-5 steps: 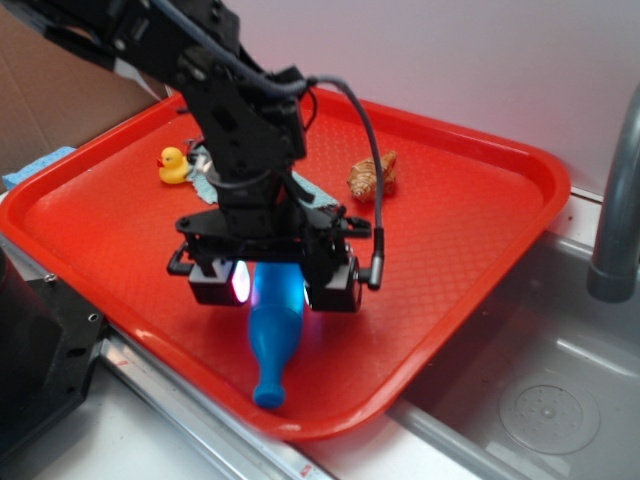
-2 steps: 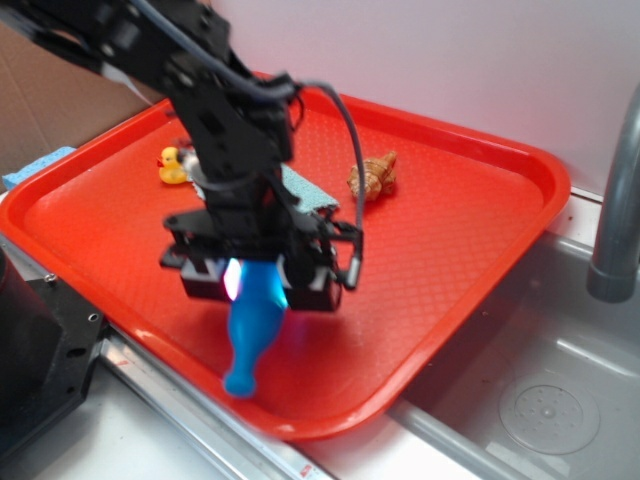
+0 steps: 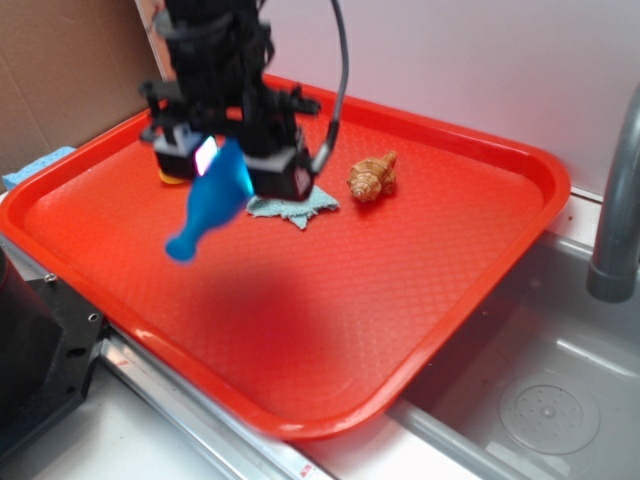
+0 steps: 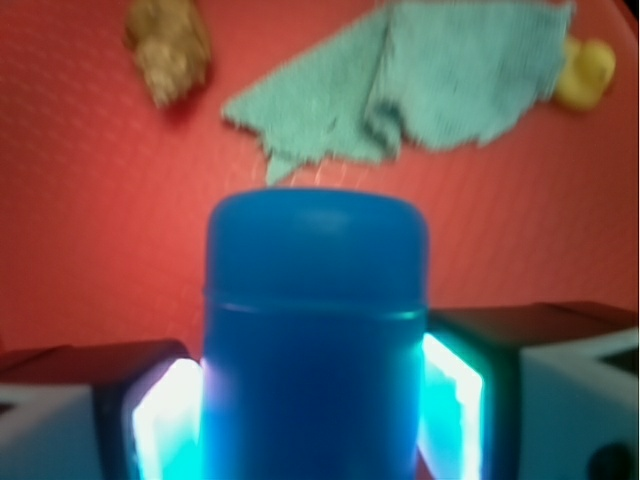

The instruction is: Grab the blue bottle.

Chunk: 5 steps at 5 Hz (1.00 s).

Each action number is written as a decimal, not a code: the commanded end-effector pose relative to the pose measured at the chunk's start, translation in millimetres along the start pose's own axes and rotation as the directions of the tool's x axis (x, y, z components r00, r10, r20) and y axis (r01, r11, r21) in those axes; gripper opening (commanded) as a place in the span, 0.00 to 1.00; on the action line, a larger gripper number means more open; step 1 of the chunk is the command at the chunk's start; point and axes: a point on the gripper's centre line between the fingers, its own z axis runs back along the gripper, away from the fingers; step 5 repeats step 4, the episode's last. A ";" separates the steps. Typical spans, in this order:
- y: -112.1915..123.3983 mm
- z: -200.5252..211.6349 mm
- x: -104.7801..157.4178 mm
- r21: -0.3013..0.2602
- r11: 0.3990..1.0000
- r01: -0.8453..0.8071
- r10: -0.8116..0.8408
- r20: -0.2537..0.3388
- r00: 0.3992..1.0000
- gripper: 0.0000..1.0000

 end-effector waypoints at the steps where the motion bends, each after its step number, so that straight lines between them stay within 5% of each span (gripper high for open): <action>1: 35.5 70.5 51.4 -0.130 0.985 0.111 -0.102 0.073 0.992 0.00; 3: 53.0 87.9 66.1 -0.152 0.974 0.165 -0.150 0.103 0.983 0.00; 5: 49.3 82.4 68.4 -0.106 0.980 0.166 -0.157 0.082 0.984 0.00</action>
